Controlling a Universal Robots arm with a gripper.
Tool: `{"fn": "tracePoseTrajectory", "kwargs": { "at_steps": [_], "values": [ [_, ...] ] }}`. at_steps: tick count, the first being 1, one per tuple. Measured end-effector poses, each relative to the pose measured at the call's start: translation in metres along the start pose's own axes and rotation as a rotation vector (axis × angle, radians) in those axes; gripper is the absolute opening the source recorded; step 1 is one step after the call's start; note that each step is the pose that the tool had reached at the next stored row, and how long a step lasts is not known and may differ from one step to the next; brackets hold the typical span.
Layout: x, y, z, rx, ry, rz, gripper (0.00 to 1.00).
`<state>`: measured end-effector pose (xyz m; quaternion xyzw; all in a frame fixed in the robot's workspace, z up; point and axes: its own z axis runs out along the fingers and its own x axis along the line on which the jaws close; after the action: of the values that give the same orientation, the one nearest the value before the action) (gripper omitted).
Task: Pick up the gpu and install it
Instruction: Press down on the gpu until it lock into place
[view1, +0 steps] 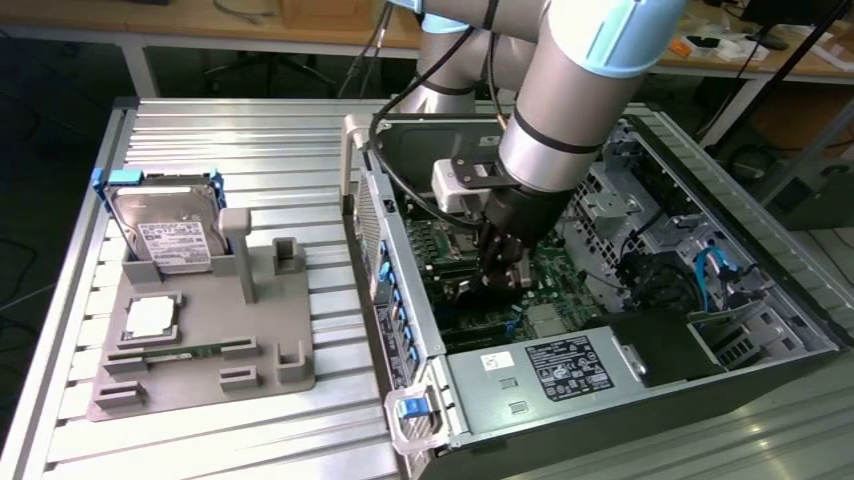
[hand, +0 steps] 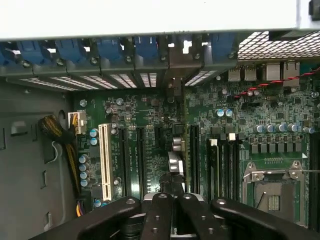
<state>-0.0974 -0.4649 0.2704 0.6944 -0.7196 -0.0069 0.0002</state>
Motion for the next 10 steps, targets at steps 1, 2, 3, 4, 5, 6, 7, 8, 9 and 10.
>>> {"fn": "tracePoseTrajectory", "kwargs": {
  "at_steps": [1,2,3,4,5,6,7,8,9,10],
  "values": [
    [0.000,-0.0001,0.0007,0.0000,0.0000,0.000,0.11],
    [0.000,-0.0003,0.0010,0.0001,-0.0001,0.000,0.11],
    [0.000,-0.0003,0.0010,0.0002,-0.0003,0.000,0.11],
    [0.000,-0.0003,-0.0008,0.0008,-0.0015,0.000,0.11],
    [0.000,-0.0003,-0.0046,0.0007,-0.0014,0.000,0.11],
    [0.000,-0.0002,-0.0080,0.0005,-0.0010,0.000,0.11],
    [0.000,-0.0002,-0.0108,0.0003,-0.0008,0.000,0.11],
    [0.000,-0.0001,-0.0127,0.0004,-0.0012,0.000,0.11],
    [0.000,-0.0001,-0.0141,0.0003,-0.0011,0.000,0.11],
    [0.000,-0.0001,-0.0147,0.0004,-0.0016,0.000,0.11]
  ]
}}
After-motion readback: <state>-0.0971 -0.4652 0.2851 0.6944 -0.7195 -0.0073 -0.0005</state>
